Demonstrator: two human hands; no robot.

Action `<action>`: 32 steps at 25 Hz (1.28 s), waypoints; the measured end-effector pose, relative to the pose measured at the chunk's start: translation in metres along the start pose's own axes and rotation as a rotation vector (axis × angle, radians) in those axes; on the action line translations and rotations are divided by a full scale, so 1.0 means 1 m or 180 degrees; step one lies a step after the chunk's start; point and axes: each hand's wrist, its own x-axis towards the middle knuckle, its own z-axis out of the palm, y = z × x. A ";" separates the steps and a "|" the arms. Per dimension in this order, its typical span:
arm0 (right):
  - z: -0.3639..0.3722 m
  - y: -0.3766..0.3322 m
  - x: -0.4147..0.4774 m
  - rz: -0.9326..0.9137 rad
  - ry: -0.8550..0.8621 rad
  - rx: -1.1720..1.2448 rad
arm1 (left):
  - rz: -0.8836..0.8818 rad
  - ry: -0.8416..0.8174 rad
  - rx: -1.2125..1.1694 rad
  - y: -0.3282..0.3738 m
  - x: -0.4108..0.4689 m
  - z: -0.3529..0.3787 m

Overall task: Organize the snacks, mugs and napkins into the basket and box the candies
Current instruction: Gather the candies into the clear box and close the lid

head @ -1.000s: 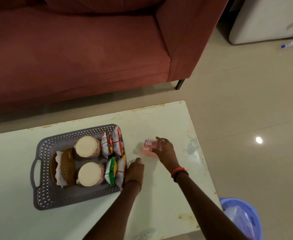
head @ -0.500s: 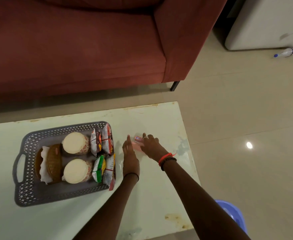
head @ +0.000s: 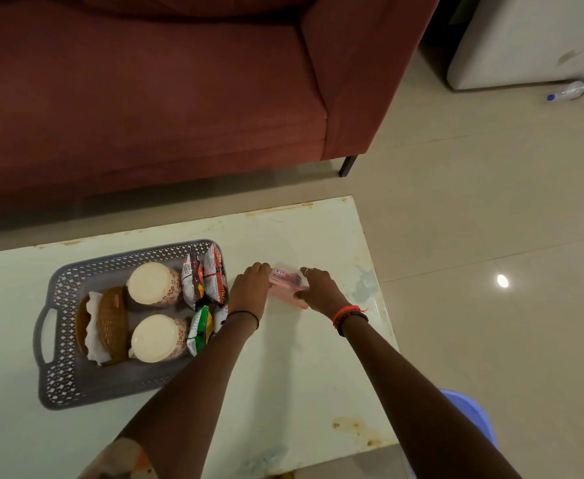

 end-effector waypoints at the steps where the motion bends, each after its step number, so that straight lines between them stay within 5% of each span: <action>1: 0.001 0.000 0.001 -0.0002 -0.0016 -0.0019 | 0.0011 -0.0004 -0.0003 0.001 0.000 -0.001; 6: -0.006 0.002 0.008 0.0048 -0.0249 -0.0060 | 0.0073 -0.0111 -0.0089 0.000 0.006 -0.005; 9: -0.006 0.008 0.004 0.0226 -0.0267 0.0221 | -0.0217 0.0014 -0.1034 0.003 0.006 -0.004; 11: -0.005 0.011 0.000 0.0486 -0.0317 0.0930 | -0.0844 0.0212 -0.2023 0.013 0.003 -0.002; 14: -0.003 0.008 -0.006 0.1003 -0.0517 0.2955 | -0.1895 -0.0071 -0.2746 0.029 -0.007 0.013; 17: 0.003 0.013 -0.007 0.1308 -0.0507 0.3667 | -0.2289 -0.0336 -0.3781 0.041 -0.017 0.026; 20: 0.010 0.018 -0.006 0.1463 -0.0371 0.3591 | -0.2382 -0.0182 -0.4042 0.041 -0.014 0.033; 24: 0.016 0.028 0.000 0.1608 0.0535 0.2642 | -0.2326 -0.0219 -0.3566 0.039 -0.015 0.037; 32: 0.020 0.016 -0.003 0.1390 0.0676 0.2426 | -0.2966 -0.0257 -0.4129 0.041 -0.032 0.042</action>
